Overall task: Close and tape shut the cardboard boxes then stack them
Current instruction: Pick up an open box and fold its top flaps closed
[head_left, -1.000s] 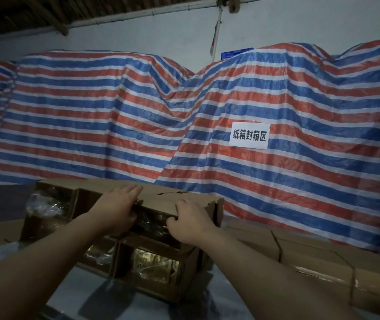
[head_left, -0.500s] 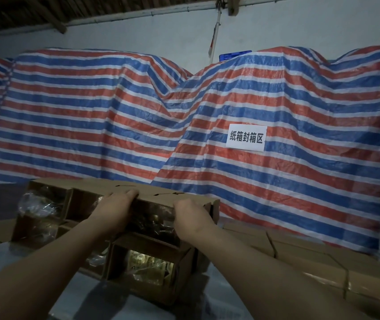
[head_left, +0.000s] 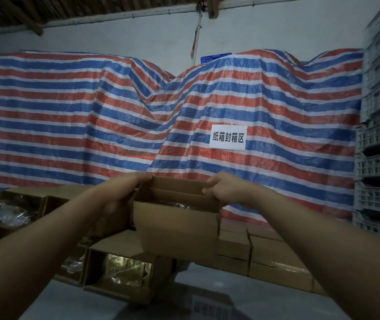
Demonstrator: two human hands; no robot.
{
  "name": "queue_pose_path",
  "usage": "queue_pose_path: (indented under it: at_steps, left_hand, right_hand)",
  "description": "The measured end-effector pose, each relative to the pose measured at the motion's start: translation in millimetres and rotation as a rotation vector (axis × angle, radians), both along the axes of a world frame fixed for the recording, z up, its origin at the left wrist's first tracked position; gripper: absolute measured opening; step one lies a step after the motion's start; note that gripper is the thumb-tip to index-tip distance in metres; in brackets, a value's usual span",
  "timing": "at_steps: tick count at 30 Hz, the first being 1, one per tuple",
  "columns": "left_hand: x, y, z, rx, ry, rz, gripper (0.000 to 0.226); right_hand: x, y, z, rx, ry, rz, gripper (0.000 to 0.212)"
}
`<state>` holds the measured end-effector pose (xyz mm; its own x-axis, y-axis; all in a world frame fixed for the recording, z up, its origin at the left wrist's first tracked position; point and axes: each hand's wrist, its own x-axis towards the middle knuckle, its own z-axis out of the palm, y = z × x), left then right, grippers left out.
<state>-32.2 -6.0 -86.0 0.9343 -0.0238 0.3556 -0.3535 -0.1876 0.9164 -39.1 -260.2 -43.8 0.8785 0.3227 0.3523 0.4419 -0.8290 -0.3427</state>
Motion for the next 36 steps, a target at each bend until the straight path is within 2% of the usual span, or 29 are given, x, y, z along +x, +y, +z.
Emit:
queue_pose_path:
  at_steps: [3,6,8,12,16,21,23,25,27,29,32,36]
  left_hand:
    - [-7.6,-24.5,-4.0,-0.058,0.041,-0.202,0.038]
    - [-8.8,-60.5,-18.5,-0.123,0.028,-0.330,0.029]
    - [-7.8,-89.6,-32.4,-0.153,0.073,-0.336,0.022]
    - [-6.4,-148.3,-65.6,-0.332,0.307,-0.365,0.038]
    - [1.4,-195.9,-99.1,-0.387,0.319,-0.318,0.035]
    - [8.8,-221.3,-104.7,-0.513,0.336,-0.287,0.028]
    - [11.2,-226.8,-103.3,-0.524,0.329,-0.257,0.026]
    - [10.5,-231.7,-102.9,-0.536,0.324,-0.240,0.026]
    - [12.2,-234.3,-103.3,-0.554,0.338,-0.236,0.029]
    - [11.7,-236.5,-102.9,-0.559,0.354,-0.248,0.031]
    - [17.3,-241.3,-104.1,-0.587,0.363,-0.257,0.031]
    - [22.5,-247.3,-106.6,-0.565,0.345,-0.269,0.030]
  right_hand:
    - [-3.3,-46.2,0.1,0.099,0.163,-0.002,0.017]
    - [-3.4,-92.8,-8.0,0.242,0.286,-0.041,0.017]
    - [-4.5,-120.2,-17.4,0.280,0.343,-0.093,0.016]
    - [-6.4,-167.0,-45.2,0.315,0.457,-0.179,0.015]
    - [-7.6,-202.6,-81.9,0.340,0.504,-0.287,0.021]
    - [-8.8,-215.8,-98.1,0.517,0.486,-0.356,0.032]
    - [-10.2,-215.0,-101.3,0.667,0.463,-0.371,0.036]
    - [-14.5,-214.1,-107.3,0.854,0.446,-0.364,0.027]
    - [-20.7,-212.2,-116.5,1.049,0.444,-0.295,0.019]
    - [-22.7,-211.7,-129.4,1.186,0.398,-0.207,0.024]
    - [-16.2,-208.9,-147.3,1.235,0.237,-0.145,0.031]
    - [-7.4,-207.5,-152.2,1.249,0.099,-0.184,0.035]
